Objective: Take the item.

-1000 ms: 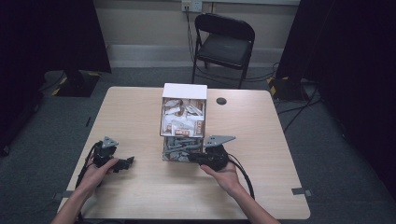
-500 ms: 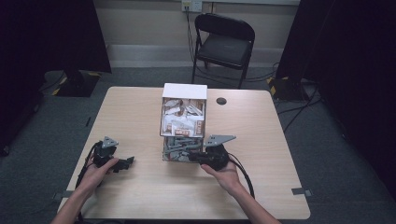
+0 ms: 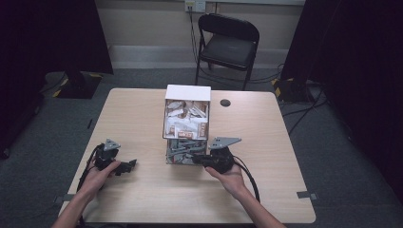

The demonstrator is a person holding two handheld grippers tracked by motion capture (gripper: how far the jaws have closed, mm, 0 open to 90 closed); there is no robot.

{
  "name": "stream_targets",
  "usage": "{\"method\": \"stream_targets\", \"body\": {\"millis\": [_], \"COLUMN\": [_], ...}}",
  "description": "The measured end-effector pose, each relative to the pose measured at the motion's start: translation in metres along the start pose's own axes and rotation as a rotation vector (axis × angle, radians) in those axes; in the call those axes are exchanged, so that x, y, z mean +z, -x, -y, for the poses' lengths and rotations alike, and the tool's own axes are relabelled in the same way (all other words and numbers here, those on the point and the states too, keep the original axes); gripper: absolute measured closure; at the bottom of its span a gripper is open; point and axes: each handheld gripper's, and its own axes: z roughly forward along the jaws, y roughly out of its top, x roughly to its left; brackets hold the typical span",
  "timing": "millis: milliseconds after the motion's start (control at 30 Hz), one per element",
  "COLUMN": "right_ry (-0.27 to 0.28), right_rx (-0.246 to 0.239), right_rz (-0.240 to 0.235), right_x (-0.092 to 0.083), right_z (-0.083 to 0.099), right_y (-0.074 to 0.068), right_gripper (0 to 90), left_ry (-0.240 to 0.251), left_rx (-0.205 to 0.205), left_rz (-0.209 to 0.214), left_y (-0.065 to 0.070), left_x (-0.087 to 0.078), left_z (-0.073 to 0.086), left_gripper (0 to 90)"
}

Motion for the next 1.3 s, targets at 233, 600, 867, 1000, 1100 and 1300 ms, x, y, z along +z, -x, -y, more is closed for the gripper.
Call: {"method": "stream_targets", "body": {"millis": [233, 600, 867, 1000, 1100, 1300], "right_ry": [0.013, 0.029, 0.034, 0.040, 0.042, 0.051], "right_rx": [-0.004, -0.019, -0.016, -0.016, -0.015, -0.011], "right_rz": [-0.003, 0.000, 0.009, 0.015, 0.017, 0.020], "right_x": [-0.001, -0.007, -0.012, -0.016, -0.017, -0.021], "right_z": [-0.002, -0.006, -0.005, -0.006, -0.006, -0.006], "right_y": [-0.003, -0.008, -0.008, -0.008, -0.009, -0.008], "right_gripper": [90.0, 90.0, 90.0, 90.0, 90.0, 90.0], "left_ry": [0.001, 0.000, 0.000, 0.000, 0.000, 0.000], "left_rx": [0.000, 0.000, 0.000, 0.000, 0.000, 0.000], "left_rz": [0.002, 0.002, 0.000, 0.000, 0.000, 0.000], "left_y": [0.000, 0.000, 0.000, 0.000, 0.000, 0.000], "left_x": [0.000, 0.000, 0.000, 0.000, 0.000, 0.000], "left_z": [0.000, 0.000, 0.000, 0.000, 0.000, 0.000], "left_gripper": [0.0, 0.0, 0.0, 0.0, 0.0, 0.0]}}
